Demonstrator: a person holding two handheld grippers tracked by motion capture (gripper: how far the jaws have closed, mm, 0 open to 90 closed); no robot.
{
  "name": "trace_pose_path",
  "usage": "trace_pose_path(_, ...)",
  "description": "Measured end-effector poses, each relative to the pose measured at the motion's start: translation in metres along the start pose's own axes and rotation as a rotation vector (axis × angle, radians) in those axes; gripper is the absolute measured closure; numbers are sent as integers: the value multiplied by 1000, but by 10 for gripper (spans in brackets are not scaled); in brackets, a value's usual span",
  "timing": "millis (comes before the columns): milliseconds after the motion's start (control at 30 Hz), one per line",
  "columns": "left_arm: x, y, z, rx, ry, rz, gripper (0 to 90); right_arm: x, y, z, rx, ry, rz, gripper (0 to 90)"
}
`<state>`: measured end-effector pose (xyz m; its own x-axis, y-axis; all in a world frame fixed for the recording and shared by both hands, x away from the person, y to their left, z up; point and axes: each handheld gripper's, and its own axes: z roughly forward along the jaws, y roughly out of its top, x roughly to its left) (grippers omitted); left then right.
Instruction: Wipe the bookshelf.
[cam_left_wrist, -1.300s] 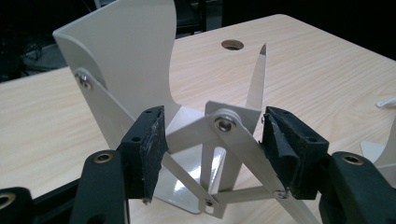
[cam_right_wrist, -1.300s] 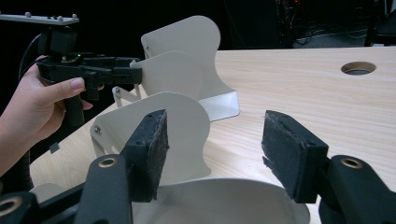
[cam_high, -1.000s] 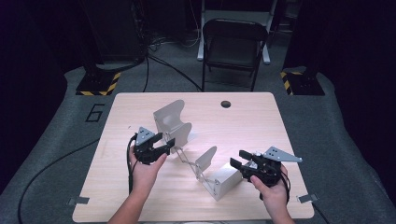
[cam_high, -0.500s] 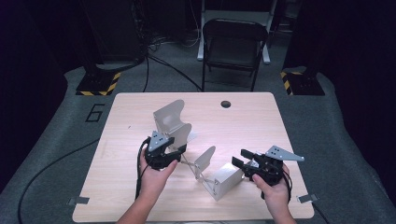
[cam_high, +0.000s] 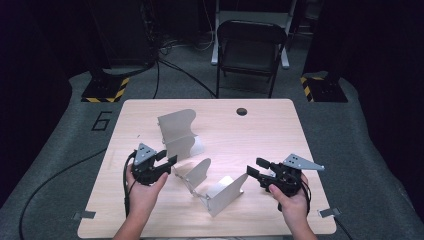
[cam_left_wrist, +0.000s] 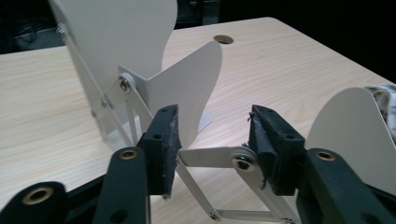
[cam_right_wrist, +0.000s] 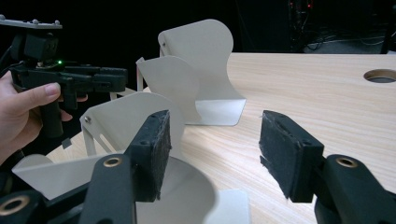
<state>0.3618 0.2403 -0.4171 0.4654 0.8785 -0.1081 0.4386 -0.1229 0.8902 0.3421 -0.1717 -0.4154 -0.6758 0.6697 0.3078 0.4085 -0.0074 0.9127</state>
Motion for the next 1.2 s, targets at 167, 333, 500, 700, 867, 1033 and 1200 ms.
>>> trace_pose_path(167, 17, -2, -11, 14, 34, -67, 593, 1, 1, 7, 11, 17, -4, 430)
trace_pose_path(333, 20, -5, -10, 93, 32, -87, 615, 1, 2, 14, 20, 27, -4, 430)
trace_pose_path(500, 20, -3, -11, 62, 63, -73, 657, 1, 2, 21, 26, 45, -3, 431)
trace_pose_path(700, 21, 3, -10, 83, 105, -62, 720, 0, 2, 26, 31, 50, -1, 430)
trace_pose_path(867, 26, 1, -11, 98, 112, -103, 700, -3, 0, 26, 28, 49, 4, 430)
trace_pose_path(1033, 23, 2, -7, 111, 117, -93, 695, -5, -2, 26, 35, 46, 17, 430)
trace_pose_path(1200, 19, 4, -1, 105, 115, -83, 713, -6, -2, 26, 26, 40, 14, 430)
